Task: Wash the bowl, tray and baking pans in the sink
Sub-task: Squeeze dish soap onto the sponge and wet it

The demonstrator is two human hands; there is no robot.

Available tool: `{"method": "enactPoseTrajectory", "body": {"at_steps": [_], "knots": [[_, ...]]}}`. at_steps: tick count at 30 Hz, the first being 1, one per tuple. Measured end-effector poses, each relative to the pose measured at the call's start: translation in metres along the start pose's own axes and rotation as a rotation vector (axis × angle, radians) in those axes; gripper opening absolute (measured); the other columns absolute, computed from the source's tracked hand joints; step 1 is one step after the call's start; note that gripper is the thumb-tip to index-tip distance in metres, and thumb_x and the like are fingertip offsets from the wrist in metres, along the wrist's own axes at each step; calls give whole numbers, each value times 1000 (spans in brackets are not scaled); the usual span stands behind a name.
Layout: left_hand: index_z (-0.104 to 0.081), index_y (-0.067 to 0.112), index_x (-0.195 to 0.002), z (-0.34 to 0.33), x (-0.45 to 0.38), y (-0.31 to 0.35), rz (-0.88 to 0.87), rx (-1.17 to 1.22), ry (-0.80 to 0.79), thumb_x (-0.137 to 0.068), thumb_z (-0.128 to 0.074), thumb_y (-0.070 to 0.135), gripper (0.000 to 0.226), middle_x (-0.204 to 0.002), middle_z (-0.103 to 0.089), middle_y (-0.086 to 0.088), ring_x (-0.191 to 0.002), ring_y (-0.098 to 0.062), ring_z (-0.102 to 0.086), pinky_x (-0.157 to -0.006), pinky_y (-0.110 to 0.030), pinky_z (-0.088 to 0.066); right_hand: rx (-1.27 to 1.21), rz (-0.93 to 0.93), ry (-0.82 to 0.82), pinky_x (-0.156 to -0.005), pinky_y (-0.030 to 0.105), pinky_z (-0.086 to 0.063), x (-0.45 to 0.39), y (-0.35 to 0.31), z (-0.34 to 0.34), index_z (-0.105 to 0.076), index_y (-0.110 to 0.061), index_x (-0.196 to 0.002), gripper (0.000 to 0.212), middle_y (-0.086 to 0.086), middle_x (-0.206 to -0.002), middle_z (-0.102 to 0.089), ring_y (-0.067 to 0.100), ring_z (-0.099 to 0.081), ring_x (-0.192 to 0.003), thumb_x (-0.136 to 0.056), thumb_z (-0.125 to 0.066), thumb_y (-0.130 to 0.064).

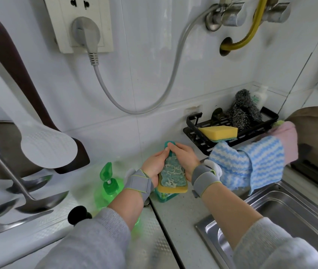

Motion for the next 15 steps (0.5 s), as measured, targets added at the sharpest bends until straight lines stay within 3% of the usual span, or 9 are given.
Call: {"method": "enactPoseTrajectory", "body": {"at_steps": [3, 6, 10, 13, 15], "knots": [[-64, 11, -112, 0, 0, -2, 9, 1, 3, -97, -50, 33, 30, -107, -66, -17, -95, -29, -63, -97, -43, -48, 6, -8, 3, -82, 43, -52, 1, -1, 0, -67, -9, -81, 20, 17, -85, -65, 27, -62, -82, -95, -56, -18], [-67, 13, -97, 1, -1, -4, 16, -2, 14, -95, -53, 33, 24, -102, -67, -16, -91, -29, -63, -97, -45, -48, 10, -14, -17, -75, 38, -50, 4, -2, 0, -66, -7, -84, 19, 15, -81, -63, 26, -61, -77, -95, -55, -17], [-65, 13, -93, -1, 1, -5, 20, 7, 27, -96, -52, 32, 23, -94, -67, -14, -81, -26, -64, -87, -39, -52, 17, -56, -74, -65, 29, -52, 5, -6, 2, -65, -7, -87, 17, 11, -77, -64, 20, -62, -67, -96, -53, -16], [-64, 13, -90, -4, 3, -5, 19, 11, 33, -97, -51, 31, 24, -87, -67, -11, -76, -23, -64, -77, -33, -53, 26, -80, -100, -68, 30, -52, 4, -7, 2, -65, -5, -91, 17, 12, -80, -64, 21, -62, -70, -96, -54, -16], [-65, 13, -90, -2, 3, -4, 16, -5, 42, -96, -52, 32, 24, -89, -67, -12, -78, -25, -64, -83, -37, -52, 26, -73, -73, -73, 33, -52, 3, -6, 2, -66, -7, -88, 17, 12, -80, -65, 22, -62, -71, -96, -55, -17]]}}
Point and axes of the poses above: each hand's wrist, its own x-axis away from the middle knuckle, its own z-axis out of the back of the hand, y = z × x, the point moved 6 cm from there along -x, towards the middle knuckle
